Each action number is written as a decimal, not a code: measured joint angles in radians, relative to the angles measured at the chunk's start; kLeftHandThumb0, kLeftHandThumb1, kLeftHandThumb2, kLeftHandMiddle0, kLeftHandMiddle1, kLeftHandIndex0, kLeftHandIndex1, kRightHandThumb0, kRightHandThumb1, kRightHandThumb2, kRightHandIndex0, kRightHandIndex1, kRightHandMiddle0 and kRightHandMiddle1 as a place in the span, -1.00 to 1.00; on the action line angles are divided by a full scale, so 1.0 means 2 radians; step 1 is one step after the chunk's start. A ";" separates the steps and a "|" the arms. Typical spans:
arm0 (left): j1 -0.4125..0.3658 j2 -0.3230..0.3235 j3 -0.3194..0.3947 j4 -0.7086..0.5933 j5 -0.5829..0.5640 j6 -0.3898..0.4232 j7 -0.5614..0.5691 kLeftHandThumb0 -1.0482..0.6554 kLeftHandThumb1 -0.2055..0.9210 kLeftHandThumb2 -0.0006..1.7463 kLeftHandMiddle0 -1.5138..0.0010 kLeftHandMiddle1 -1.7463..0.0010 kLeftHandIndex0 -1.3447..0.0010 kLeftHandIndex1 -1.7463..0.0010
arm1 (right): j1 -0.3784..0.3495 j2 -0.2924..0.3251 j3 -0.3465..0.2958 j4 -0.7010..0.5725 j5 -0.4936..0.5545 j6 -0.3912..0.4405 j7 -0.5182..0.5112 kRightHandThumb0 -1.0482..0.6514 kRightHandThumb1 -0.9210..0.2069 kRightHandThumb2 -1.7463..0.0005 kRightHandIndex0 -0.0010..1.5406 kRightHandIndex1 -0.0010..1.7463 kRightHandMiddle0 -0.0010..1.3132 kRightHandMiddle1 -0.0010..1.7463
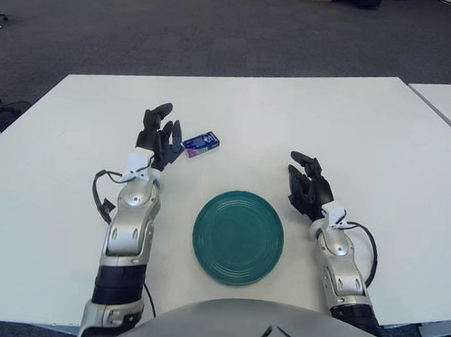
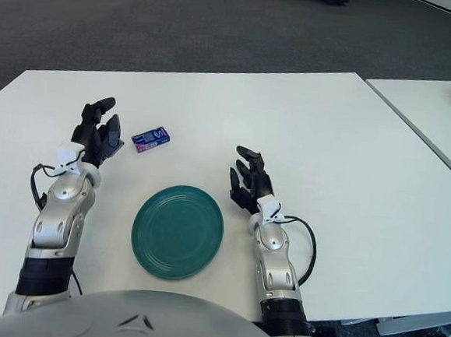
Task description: Put the gum into the plate.
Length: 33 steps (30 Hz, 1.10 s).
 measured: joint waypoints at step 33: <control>-0.278 0.152 -0.251 0.487 0.236 -0.056 -0.091 -1.00 1.00 -0.22 0.64 1.00 1.00 0.21 | 0.005 0.005 -0.008 0.012 0.009 -0.026 -0.016 -0.52 -1.00 0.09 -0.43 -0.98 -1.00 -0.33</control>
